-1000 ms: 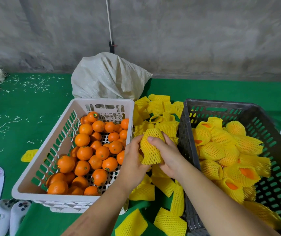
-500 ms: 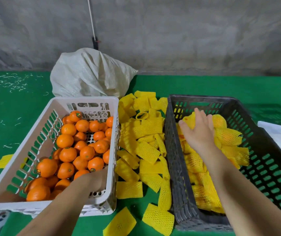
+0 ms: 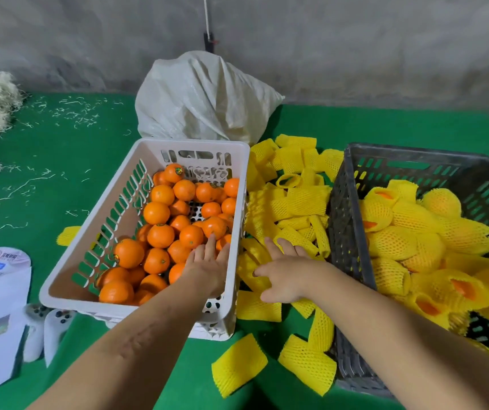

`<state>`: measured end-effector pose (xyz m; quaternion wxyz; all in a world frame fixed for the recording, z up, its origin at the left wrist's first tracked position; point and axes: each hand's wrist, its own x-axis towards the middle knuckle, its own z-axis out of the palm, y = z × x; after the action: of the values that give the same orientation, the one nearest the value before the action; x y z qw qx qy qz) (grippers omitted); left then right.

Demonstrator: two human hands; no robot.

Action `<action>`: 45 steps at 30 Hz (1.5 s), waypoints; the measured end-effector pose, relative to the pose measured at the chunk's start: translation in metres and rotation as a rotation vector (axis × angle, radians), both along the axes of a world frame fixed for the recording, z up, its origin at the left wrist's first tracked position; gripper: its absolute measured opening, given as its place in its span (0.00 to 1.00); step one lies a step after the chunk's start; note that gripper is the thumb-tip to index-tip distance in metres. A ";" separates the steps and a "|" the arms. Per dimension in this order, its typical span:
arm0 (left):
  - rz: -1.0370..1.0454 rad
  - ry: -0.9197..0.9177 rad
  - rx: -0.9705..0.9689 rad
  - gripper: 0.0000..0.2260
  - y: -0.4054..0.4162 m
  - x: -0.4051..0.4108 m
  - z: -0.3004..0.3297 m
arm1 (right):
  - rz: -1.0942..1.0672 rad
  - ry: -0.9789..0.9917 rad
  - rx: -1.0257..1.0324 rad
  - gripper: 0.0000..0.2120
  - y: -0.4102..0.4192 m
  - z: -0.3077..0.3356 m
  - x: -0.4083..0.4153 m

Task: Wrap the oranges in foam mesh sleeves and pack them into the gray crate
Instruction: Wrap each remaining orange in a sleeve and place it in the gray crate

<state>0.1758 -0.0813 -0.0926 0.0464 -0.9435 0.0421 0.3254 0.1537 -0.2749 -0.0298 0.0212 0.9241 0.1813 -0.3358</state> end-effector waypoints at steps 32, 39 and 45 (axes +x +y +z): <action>0.094 -0.465 -0.129 0.32 0.015 0.010 0.003 | 0.012 0.243 0.079 0.14 0.009 -0.024 -0.005; 0.634 -0.726 -1.096 0.34 0.018 -0.015 0.035 | -0.519 -0.126 0.889 0.05 -0.018 0.010 0.006; 0.644 -0.509 -1.594 0.30 -0.035 -0.061 0.052 | -0.925 0.199 1.469 0.23 -0.030 0.040 -0.017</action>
<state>0.1146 -0.1161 -0.0405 -0.7082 -0.7053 -0.0226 -0.0221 0.1363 -0.3052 0.0100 -0.7341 0.6512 -0.0405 -0.1879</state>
